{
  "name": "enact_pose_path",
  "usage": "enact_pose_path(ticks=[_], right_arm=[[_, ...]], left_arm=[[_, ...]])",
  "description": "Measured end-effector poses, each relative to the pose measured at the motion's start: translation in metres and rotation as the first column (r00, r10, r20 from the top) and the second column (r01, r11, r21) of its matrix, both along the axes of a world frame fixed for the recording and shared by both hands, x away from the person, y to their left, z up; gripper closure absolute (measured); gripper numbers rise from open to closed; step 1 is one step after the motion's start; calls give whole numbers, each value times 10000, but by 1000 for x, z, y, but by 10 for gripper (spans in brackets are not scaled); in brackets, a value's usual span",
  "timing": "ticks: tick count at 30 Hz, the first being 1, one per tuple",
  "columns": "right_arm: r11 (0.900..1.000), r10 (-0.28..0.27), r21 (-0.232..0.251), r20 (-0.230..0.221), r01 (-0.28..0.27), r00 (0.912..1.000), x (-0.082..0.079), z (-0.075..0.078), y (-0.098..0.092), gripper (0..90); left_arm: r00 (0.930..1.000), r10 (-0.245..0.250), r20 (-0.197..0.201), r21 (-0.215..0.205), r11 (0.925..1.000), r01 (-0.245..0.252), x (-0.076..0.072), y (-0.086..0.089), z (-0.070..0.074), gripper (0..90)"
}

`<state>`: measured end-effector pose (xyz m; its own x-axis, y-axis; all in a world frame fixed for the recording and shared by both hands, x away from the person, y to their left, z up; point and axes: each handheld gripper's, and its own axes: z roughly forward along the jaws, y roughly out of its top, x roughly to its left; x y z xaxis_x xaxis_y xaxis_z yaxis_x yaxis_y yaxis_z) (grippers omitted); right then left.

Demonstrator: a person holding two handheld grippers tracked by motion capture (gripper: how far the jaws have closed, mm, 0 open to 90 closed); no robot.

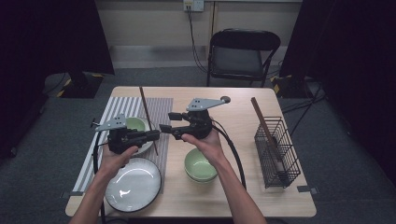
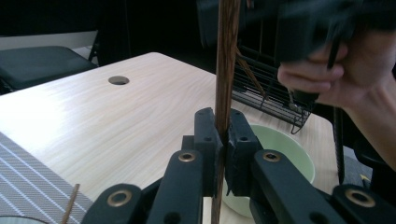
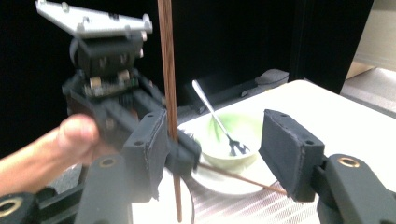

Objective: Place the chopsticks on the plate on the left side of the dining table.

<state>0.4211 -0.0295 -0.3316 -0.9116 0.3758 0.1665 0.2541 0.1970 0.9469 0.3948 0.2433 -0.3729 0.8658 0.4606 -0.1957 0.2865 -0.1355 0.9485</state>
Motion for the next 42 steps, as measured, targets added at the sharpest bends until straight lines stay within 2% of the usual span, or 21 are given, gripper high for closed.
enact_pose_path(ticks=[5,9,13,17,22,25,29,35,38,42], right_arm=[[9997,-64,-236,-362,56,9993,1,-19,2,403],[9991,201,-360,-589,-223,9981,0,-30,5,433],[9972,482,-550,-538,-511,9974,-3,-37,10,461],[9938,816,-702,-679,-864,9943,-6,-48,22,503],[9938,659,-843,-733,-720,9951,-7,-58,36,550],[9921,814,-889,-759,-881,9938,-8,-62,43,586],[9941,1004,-331,-832,-1035,9915,-9,-62,47,640],[9895,1356,-427,-530,-1379,9893,-10,-61,55,641],[9885,1460,-337,-420,-1474,9884,-9,-61,57,719],[9911,1322,-141,-339,-1327,9906,-9,-60,55,828]], left_arm=[[9998,172,73,-88,9998,-171,0,6,2,853],[9996,248,92,-196,9995,-246,-1,11,6,853],[9995,249,211,-258,9994,-243,-2,13,9,852],[9993,278,247,-364,9990,-269,-4,15,11,853],[9992,227,323,-325,9992,-216,-5,12,12,852],[9990,286,349,-316,9991,-275,-6,10,12,852],[9995,160,284,-307,9994,-152,-6,7,11,852],[9997,118,225,-304,9995,-111,-6,6,10,852],[9998,111,176,-326,9994,-105,-5,5,9,852],[9998,75,176,-290,9996,-70,-5,4,10,852]])
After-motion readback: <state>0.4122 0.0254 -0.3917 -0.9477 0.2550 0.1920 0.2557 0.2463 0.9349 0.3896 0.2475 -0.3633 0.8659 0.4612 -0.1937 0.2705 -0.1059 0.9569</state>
